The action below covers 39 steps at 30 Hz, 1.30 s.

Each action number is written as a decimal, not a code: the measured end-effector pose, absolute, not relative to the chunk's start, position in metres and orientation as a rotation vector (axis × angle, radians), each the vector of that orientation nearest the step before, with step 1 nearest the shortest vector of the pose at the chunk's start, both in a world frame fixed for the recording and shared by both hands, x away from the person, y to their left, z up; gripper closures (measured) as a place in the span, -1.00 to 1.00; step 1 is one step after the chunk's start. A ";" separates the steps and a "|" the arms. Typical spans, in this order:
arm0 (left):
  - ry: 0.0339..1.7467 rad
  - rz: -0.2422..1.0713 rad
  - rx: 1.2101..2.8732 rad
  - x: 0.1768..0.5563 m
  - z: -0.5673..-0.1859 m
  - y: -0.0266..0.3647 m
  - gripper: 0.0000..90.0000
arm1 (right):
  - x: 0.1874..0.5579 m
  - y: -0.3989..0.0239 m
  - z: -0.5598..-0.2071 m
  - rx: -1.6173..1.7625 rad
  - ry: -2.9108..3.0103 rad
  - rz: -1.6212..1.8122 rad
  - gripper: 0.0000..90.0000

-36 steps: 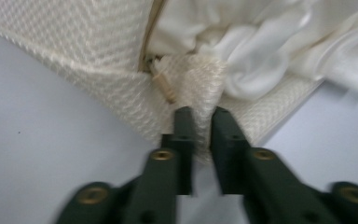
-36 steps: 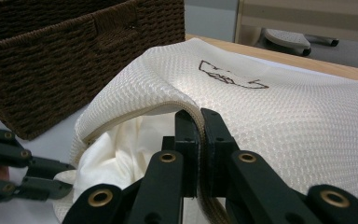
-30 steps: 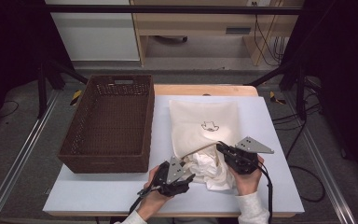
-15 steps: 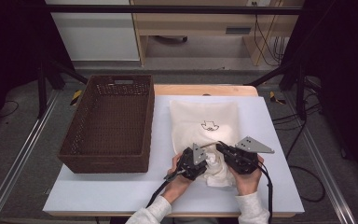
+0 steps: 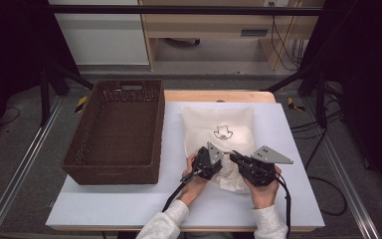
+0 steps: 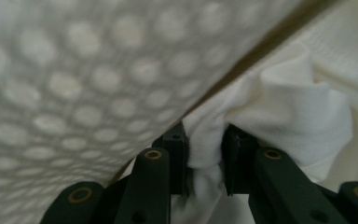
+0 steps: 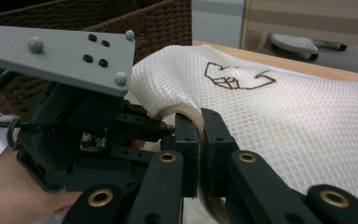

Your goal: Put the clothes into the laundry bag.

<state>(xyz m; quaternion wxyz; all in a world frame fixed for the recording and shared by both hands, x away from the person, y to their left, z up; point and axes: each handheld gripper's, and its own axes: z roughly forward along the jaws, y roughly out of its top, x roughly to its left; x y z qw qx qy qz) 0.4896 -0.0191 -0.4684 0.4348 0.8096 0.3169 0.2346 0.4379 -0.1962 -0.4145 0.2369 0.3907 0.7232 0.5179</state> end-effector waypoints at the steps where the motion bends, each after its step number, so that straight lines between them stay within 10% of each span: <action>1: 0.790 0.586 2.017 0.488 -0.467 -0.018 0.55 | 0.438 -0.197 -0.415 1.073 1.984 1.422 0.93; 8: 0.739 0.600 2.005 0.453 -0.453 0.021 -0.06 | 0.439 -0.200 -0.416 1.089 1.974 1.422 0.92; 13: 0.771 0.614 2.048 0.455 -0.457 0.037 0.01 | 0.440 -0.199 -0.417 1.090 1.977 1.415 0.92; 24: 0.760 0.615 2.162 0.457 -0.469 0.038 0.88 | 0.440 -0.199 -0.419 1.089 1.983 1.407 0.92; 33: 0.744 0.561 2.143 0.441 -0.463 0.061 0.88 | 0.440 -0.198 -0.419 1.089 1.984 1.396 0.92; 39: 0.758 0.592 2.157 0.454 -0.474 0.041 0.32 | 0.441 -0.195 -0.420 1.081 1.991 1.383 0.92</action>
